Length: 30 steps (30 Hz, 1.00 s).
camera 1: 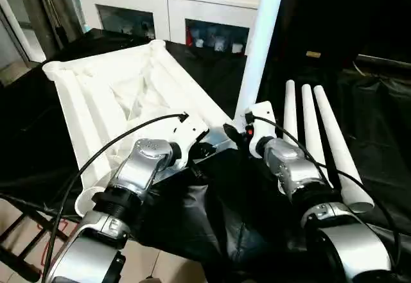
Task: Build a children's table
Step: Rotate leg to tighten
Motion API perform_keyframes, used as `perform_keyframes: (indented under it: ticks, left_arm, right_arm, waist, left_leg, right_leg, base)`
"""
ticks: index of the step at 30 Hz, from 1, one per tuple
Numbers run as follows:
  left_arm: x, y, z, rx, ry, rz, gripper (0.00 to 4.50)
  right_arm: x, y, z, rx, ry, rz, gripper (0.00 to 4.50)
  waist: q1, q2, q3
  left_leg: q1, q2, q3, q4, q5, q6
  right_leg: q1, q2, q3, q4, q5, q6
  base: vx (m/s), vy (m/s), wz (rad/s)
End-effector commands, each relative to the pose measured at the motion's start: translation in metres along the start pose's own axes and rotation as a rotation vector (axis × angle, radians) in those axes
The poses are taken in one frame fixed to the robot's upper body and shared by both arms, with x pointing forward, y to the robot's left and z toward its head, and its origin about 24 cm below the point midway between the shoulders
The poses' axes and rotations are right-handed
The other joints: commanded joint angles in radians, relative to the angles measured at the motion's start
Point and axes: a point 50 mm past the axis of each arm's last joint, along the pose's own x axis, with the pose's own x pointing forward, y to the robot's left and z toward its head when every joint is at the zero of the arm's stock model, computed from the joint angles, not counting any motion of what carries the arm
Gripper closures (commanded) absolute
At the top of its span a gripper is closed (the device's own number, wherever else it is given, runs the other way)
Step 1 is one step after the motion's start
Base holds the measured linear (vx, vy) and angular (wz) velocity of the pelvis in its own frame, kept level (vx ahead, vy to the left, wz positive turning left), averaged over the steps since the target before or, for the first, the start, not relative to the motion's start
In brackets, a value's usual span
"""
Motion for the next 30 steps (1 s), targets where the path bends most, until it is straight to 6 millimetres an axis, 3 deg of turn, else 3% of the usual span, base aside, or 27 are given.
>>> perform_keyframes:
  ticks: [1,4,9,15,20,22,30]
  left_arm:
    - [0.001,-0.008,0.022,0.059,-0.109,-0.056,4.50]
    - [-0.008,-0.009,0.015,0.093,-0.102,-0.130,4.50]
    - [-0.022,-0.009,0.005,0.134,-0.084,-0.227,4.50]
    - [-0.040,-0.007,-0.005,0.149,-0.051,-0.339,4.50]
    - [-0.051,-0.004,-0.013,0.156,-0.012,-0.381,4.50]
    - [-0.053,-0.003,-0.014,0.158,-0.008,-0.385,4.50]
    - [-0.050,-0.004,-0.012,0.146,-0.021,-0.353,4.50]
  right_arm:
    - [0.005,0.025,-0.020,-0.014,0.081,0.119,0.70]
    - [-0.001,0.019,-0.014,-0.077,0.045,0.212,0.70]
    - [-0.013,0.012,-0.009,-0.153,0.012,0.399,0.70]
    - [-0.031,0.002,-0.006,-0.188,-0.003,0.594,0.70]
    - [-0.040,0.003,-0.009,-0.199,0.017,0.699,1.05]
    - [-0.040,0.005,-0.010,-0.191,0.018,0.713,1.44]
    - [-0.035,0.012,-0.017,-0.153,0.032,0.662,1.69]
  waist:
    - [0.002,0.004,-0.056]
    - [0.001,0.002,-0.059]
    - [0.002,0.003,-0.060]
    - [0.007,0.002,-0.061]
    - [0.012,0.003,-0.059]
    - [0.013,0.002,-0.058]
    - [0.017,0.001,-0.058]
  left_leg:
    - [-0.003,0.026,-0.005,-0.068,-0.147,0.022]
    - [-0.005,0.027,-0.007,-0.066,-0.137,0.029]
    - [-0.006,0.029,-0.003,-0.062,-0.092,0.077]
    - [-0.005,0.032,-0.001,-0.060,-0.081,0.089]
    - [-0.003,0.033,-0.001,-0.061,-0.101,0.079]
    - [-0.002,0.032,0.000,-0.062,-0.115,0.072]
    - [-0.001,0.032,-0.002,-0.064,-0.109,0.054]
  right_leg:
    - [0.056,-0.087,0.055,-0.083,-0.153,-0.189]
    - [0.060,-0.088,0.055,-0.077,-0.124,-0.193]
    - [0.061,-0.085,0.054,-0.067,-0.019,-0.226]
    - [0.062,-0.082,0.052,-0.060,0.023,-0.251]
    - [0.060,-0.081,0.052,-0.063,-0.011,-0.249]
    - [0.059,-0.081,0.052,-0.066,-0.041,-0.243]
    - [0.058,-0.083,0.053,-0.067,-0.053,-0.234]
  base:
    - [0.000,0.000,0.00]
    - [0.000,0.000,0.00]
    - [0.000,0.000,0.00]
    - [0.000,0.000,0.00]
    - [0.000,0.000,0.00]
    - [0.000,0.000,0.00]
    - [0.000,0.000,0.00]
